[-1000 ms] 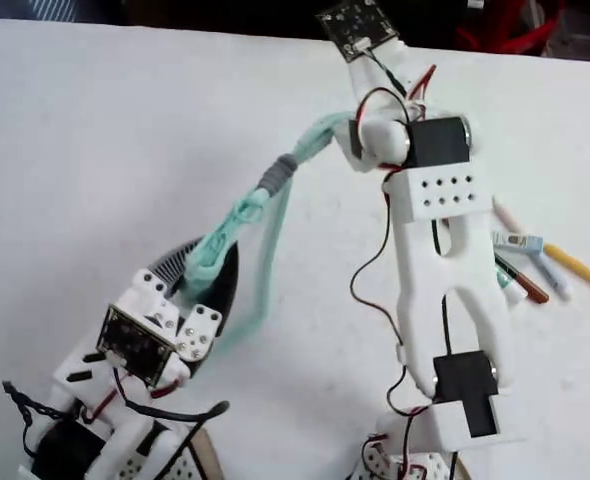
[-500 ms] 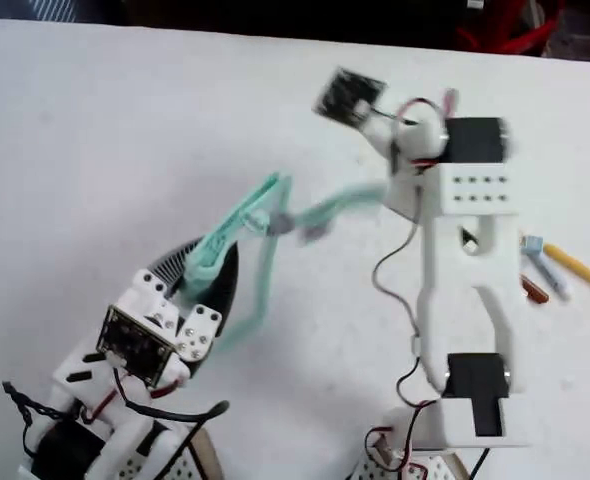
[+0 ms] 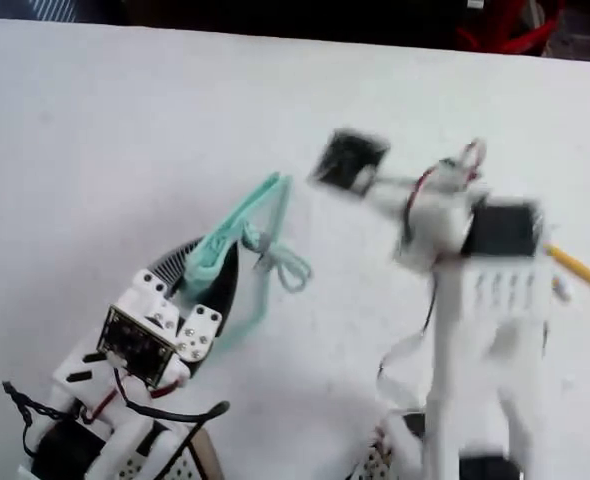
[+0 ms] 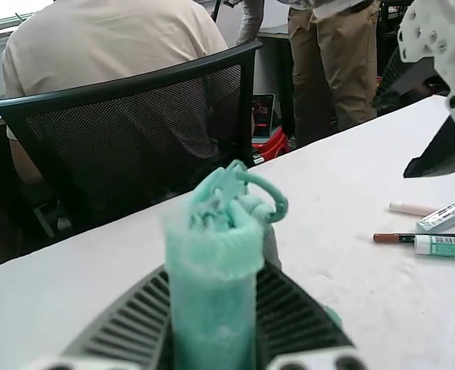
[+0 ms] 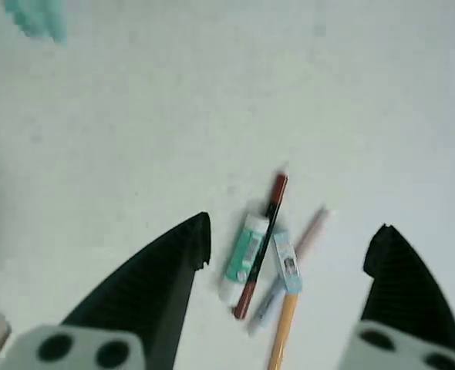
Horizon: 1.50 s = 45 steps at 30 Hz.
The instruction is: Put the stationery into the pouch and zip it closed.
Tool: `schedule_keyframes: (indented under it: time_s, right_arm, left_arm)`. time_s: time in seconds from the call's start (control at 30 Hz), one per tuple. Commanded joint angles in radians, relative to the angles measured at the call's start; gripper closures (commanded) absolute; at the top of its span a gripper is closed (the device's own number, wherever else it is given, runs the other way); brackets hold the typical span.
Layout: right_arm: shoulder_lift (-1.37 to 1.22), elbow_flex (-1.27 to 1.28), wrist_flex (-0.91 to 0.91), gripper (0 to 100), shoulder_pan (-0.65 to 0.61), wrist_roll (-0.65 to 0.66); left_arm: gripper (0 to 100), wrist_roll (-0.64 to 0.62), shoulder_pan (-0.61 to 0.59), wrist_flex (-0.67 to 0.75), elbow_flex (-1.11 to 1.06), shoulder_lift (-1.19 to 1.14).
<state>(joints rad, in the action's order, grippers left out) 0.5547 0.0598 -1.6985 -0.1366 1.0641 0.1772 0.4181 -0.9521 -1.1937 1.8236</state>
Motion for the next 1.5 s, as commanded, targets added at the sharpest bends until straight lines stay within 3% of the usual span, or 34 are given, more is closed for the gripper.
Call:
schedule_keyframes:
  time_s: [0.0, 0.17, 0.3, 0.47, 0.67, 1.1, 1.33, 1.47]
  right_arm:
    - [0.321, 0.140, 0.093, 68.6, -0.231, -0.247]
    - [0.584, 0.466, 0.320, 68.7, -0.435, -0.491]
    - [0.667, 0.686, 0.513, 69.9, -0.490, -0.669]
    - [0.759, 0.848, 0.705, 76.2, -0.573, -0.784]
    - [0.791, 0.934, 0.869, 76.2, -0.591, -0.825]
    - [0.791, 0.931, 0.871, 76.6, -0.736, -0.825]
    - [0.791, 0.936, 0.926, 92.0, -0.728, -0.825]
    - [0.791, 0.936, 0.952, 88.5, -0.691, -0.825]
  left_arm:
    - [98, 0.014, 0.002, -0.002, 0.000, 0.005]
    - [98, 0.009, 0.002, -0.003, 0.000, 0.005]
    - [98, 0.009, 0.002, -0.003, 0.000, 0.005]
    - [98, 0.009, 0.002, -0.003, 0.000, 0.005]
    - [98, 0.009, 0.002, -0.003, 0.000, 0.005]
    - [98, 0.012, 0.002, -0.003, 0.000, 0.005]
    - [98, 0.009, 0.002, -0.003, -0.002, 0.005]
    - [98, 0.009, 0.002, -0.005, -0.002, 0.005]
